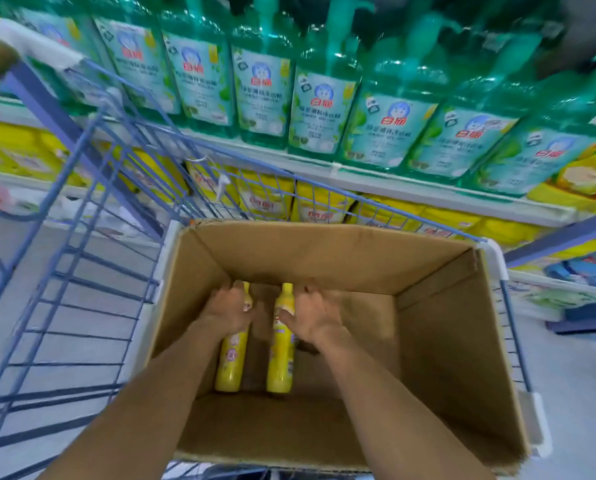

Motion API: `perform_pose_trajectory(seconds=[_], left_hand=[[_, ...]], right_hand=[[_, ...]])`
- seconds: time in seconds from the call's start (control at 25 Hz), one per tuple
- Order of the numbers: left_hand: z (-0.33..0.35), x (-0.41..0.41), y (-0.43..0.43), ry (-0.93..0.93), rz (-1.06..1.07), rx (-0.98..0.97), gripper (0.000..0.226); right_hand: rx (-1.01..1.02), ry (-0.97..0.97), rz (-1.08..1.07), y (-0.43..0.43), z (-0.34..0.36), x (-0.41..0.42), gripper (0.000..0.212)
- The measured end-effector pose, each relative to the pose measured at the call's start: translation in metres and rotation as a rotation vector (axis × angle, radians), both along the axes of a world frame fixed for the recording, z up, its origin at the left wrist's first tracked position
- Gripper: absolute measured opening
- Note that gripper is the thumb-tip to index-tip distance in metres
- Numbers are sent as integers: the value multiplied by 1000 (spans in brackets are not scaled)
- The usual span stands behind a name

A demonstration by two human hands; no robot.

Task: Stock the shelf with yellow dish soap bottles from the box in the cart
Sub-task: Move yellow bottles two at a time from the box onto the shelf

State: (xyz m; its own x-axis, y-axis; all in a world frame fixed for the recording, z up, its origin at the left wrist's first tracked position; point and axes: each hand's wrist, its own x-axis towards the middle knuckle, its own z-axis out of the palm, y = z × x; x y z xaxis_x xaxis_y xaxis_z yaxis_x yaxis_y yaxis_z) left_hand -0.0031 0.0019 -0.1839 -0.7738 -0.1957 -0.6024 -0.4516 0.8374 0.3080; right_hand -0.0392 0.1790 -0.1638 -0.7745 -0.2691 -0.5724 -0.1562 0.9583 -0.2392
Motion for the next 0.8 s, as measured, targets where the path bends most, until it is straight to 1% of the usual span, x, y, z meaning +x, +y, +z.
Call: perform_pose_trajectory(seconds=[0.16,0.32,0.4,0.44,0.52,0.56,0.64,0.72,0.8], left_hand=[[-82,-20,0,-41,112,37,62],[-110,-34,-1,-20,205,101,62],[-118,-33,-3,-7,241,166,71],[-118,-30,-1,-8,242,203,74],[-116,-23,7,-31,242,255,65],[-114,-21,11,-17,235,278,62],[-100,-16,14,35,201,345,66],[-68,-9,13,104,180,410,74],[-29,-8,12,172,162,460,71]], right_hand=[[-38,-55,-112,-10,-95,-14,61],[-97,-91,-224,-22,-142,-21,62],[-122,-84,-266,-24,-150,-22,64],[-139,-92,-285,-24,-151,-23,61],[-200,-138,-339,-18,-148,-27,51],[-238,-155,-362,-14,-143,-28,48],[-311,-153,-380,-2,-124,-26,49],[-390,-113,-367,11,-86,-17,53],[-495,-80,-363,29,-31,-12,58]])
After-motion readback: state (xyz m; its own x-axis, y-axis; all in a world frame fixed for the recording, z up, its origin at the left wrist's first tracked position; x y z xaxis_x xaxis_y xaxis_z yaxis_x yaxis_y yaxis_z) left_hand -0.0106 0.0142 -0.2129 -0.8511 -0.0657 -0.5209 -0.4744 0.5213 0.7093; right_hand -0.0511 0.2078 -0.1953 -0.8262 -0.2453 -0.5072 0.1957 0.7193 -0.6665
